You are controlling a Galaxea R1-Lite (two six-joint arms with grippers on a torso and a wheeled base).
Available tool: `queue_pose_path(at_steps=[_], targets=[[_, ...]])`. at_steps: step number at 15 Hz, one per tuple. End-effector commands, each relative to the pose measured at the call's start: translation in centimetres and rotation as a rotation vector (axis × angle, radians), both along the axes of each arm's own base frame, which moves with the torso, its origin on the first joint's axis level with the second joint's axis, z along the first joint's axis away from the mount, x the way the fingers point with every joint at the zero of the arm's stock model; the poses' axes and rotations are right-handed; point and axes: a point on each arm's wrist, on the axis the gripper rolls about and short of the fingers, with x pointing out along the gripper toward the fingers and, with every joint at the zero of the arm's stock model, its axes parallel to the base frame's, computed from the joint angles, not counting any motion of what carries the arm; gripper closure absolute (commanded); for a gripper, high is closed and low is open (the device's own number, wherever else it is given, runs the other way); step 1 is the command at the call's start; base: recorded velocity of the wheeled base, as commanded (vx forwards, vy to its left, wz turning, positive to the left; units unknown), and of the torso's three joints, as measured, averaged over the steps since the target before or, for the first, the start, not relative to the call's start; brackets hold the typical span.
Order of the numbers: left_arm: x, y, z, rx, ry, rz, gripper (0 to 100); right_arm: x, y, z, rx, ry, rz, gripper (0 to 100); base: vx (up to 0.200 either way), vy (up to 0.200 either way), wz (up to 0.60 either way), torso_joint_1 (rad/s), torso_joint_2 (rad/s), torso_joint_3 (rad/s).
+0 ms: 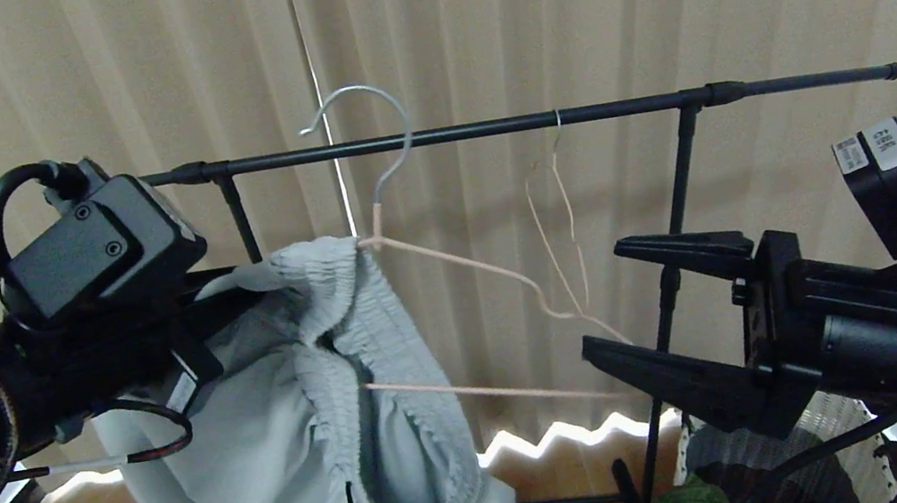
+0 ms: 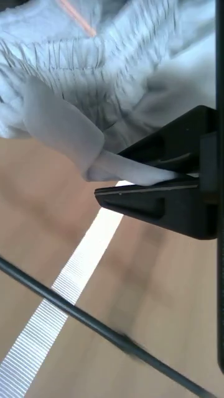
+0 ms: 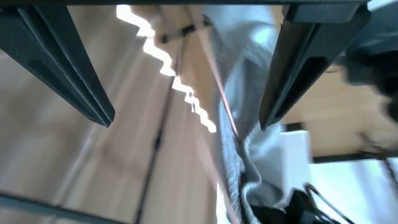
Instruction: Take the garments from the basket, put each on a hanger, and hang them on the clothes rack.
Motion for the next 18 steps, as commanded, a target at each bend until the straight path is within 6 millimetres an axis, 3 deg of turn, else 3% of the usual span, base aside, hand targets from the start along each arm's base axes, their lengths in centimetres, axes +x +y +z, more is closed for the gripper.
queue_pose_path(at_steps=[1, 4, 5, 8, 13, 18], targets=[[0.2, 0.7, 0.0, -0.045, 0.016, 0.145, 100, 0.2, -0.3, -0.4, -0.017, 0.013, -0.041, 0, 0.0, 0.0, 0.0, 0.0, 0.0, 0.0], [-0.1, 0.0, 0.2, -0.201, 0.057, 0.247, 100, 0.3, 0.2, -1.3, -0.039, 0.04, -0.065, 0, 0.0, 0.0, 0.0, 0.0, 0.0, 0.0], [-0.3, -0.5, 0.3, -0.315, 0.088, 0.265, 100, 0.5, 0.9, -2.0, -0.062, 0.068, -0.07, 0, 0.0, 0.0, 0.0, 0.0, 0.0, 0.0], [-0.5, -1.2, 1.2, -0.444, 0.052, 0.232, 100, 1.0, 3.4, -3.8, -0.111, 0.114, -0.156, 0, 0.0, 0.0, 0.0, 0.0, 0.0, 0.0], [-0.9, -2.3, 1.5, -0.468, 0.027, 0.166, 100, 1.9, 7.0, -3.9, -0.086, 0.131, -0.177, 0, 0.0, 0.0, 0.0, 0.0, 0.0, 0.0], [-1.5, -3.2, 1.7, -0.471, 0.031, 0.116, 100, 3.2, 8.2, -5.4, -0.117, 0.154, -0.212, 0, 0.0, 0.0, 0.0, 0.0, 0.0, 0.0]])
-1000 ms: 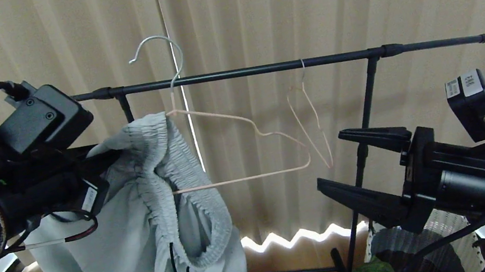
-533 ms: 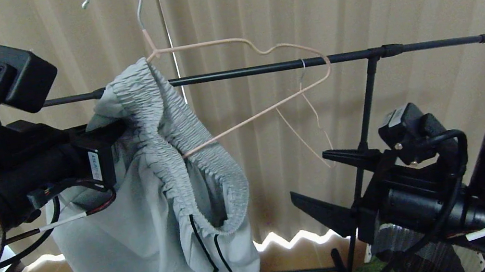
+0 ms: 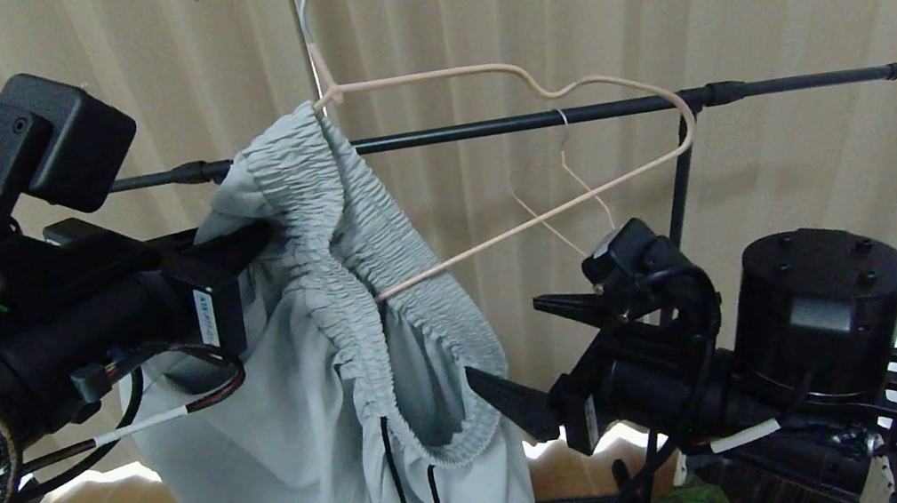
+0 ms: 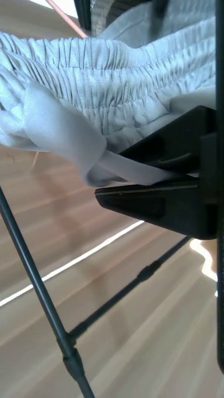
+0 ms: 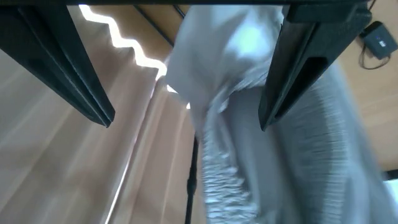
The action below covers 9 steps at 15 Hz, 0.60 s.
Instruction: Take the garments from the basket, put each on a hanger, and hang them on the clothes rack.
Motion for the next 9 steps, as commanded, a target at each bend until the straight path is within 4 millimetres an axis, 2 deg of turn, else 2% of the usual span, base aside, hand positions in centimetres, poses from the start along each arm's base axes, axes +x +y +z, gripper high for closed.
queue_pose_path(at_steps=[1, 6, 7, 9], targets=[[-0.18, -0.11, 0.12, -0.002, -0.005, -0.008, 100, 0.43, 0.46, -1.1, -0.027, 0.022, -0.008, 0, 0.0, 0.0, 0.0, 0.0, 0.0, 0.0], [-0.23, -0.04, 0.23, -0.001, -0.01, -0.007, 100, 0.47, 0.13, -1.28, -0.038, 0.023, -0.064, 0, 0.0, 0.0, 0.0, 0.0, 0.0, 0.0], [-0.3, 0.01, 0.3, -0.003, -0.013, -0.007, 100, 0.37, 0.01, -1.43, -0.043, 0.027, -0.066, 100, 0.0, 0.0, 0.0, 0.0, 0.0, 0.0], [-0.29, 0.09, 0.33, -0.003, -0.015, -0.004, 100, 0.36, -0.08, -1.31, -0.041, 0.025, -0.069, 100, 0.0, 0.0, 0.0, 0.0, 0.0, 0.0]])
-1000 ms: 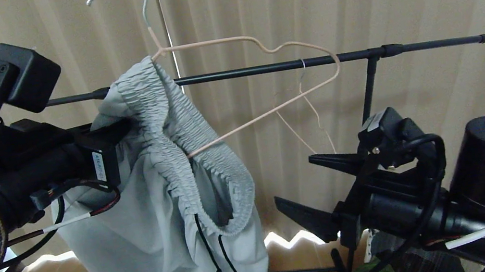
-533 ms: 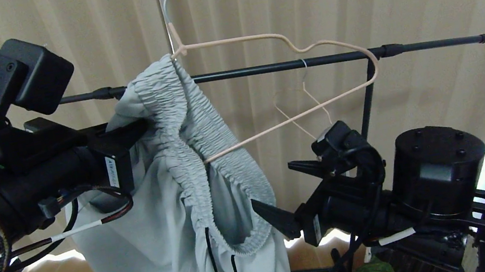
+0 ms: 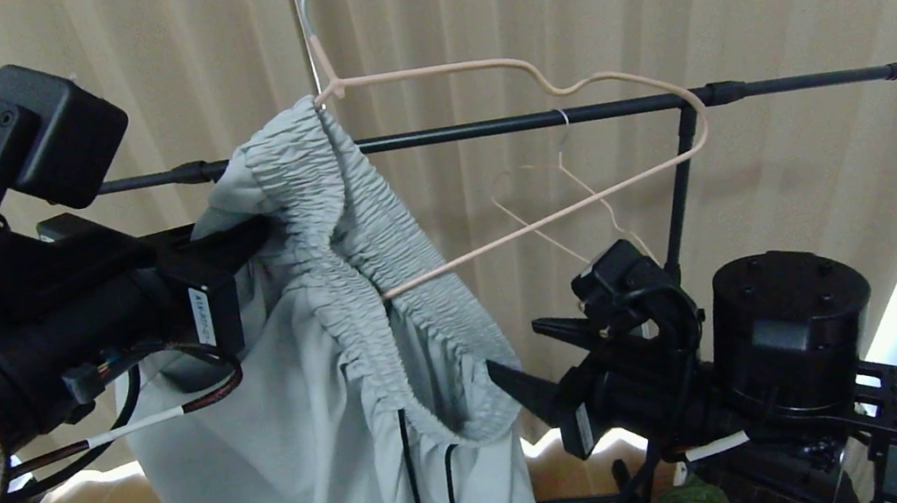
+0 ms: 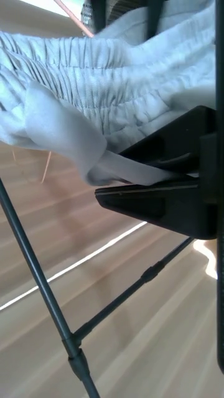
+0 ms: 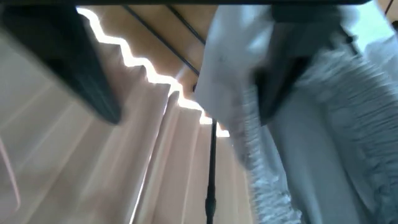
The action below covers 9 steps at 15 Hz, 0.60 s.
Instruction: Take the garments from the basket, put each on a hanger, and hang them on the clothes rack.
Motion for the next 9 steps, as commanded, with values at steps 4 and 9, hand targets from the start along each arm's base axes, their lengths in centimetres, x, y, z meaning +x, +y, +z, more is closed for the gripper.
queue_pose_path(at_steps=[4, 9], targets=[[0.1, 0.3, -0.4, 0.019, 0.005, 0.015, 100, 1.0, -2.0, 0.6, 0.007, -0.016, -0.089, 100, 0.0, 0.0, 0.0, 0.0, 0.0, 0.0], [0.1, 1.9, -1.5, 0.174, -0.021, 0.069, 100, 3.4, -6.3, 2.1, 0.032, -0.052, -0.254, 100, 0.0, 0.0, 0.0, 0.0, 0.0, 0.0]])
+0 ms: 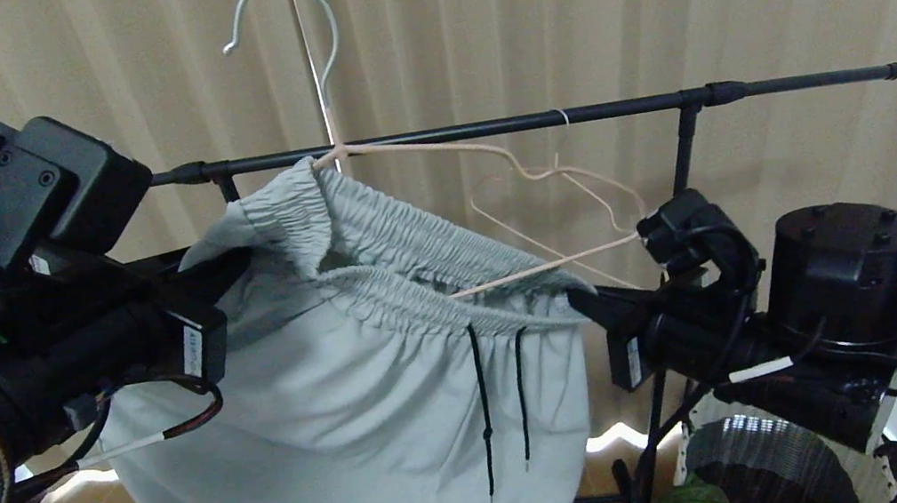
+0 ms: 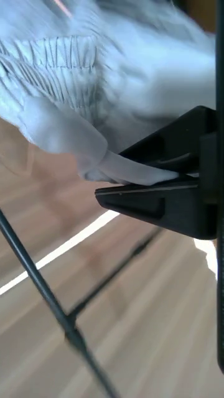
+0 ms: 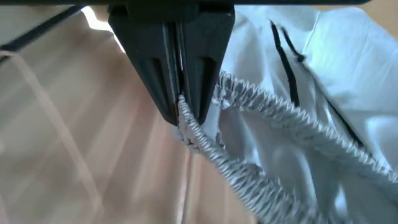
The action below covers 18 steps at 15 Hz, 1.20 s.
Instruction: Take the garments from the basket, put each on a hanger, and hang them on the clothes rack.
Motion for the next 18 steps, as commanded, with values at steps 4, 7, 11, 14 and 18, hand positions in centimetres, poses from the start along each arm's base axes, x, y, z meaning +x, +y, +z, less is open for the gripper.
queue_pose_path(at_steps=[4, 7, 11, 14, 18], targets=[[-0.4, 0.6, -0.7, 0.056, 0.002, 0.011, 100, 3.1, -3.7, 2.1, 0.041, -0.066, -0.157, 100, 0.0, 0.0, 0.0, 0.0, 0.0, 0.0], [-0.4, 1.4, -2.1, 0.146, 0.02, 0.036, 100, 3.2, -3.9, 2.6, 0.052, -0.082, -0.161, 100, 0.0, 0.0, 0.0, 0.0, 0.0, 0.0], [0.1, 1.7, -3.2, 0.22, 0.045, 0.048, 100, 1.8, -2.2, 3.3, 0.072, -0.104, -0.086, 100, 0.0, 0.0, 0.0, 0.0, 0.0, 0.0], [0.3, 1.7, -3.2, 0.216, 0.045, 0.058, 100, 0.3, -0.1, 3.4, 0.077, -0.103, 0.0, 100, 0.0, 0.0, 0.0, 0.0, 0.0, 0.0], [0.4, 1.8, -3.1, 0.184, 0.038, 0.126, 100, -0.9, 1.2, 3.3, 0.076, -0.095, 0.061, 100, 0.0, 0.0, 0.0, 0.0, 0.0, 0.0]])
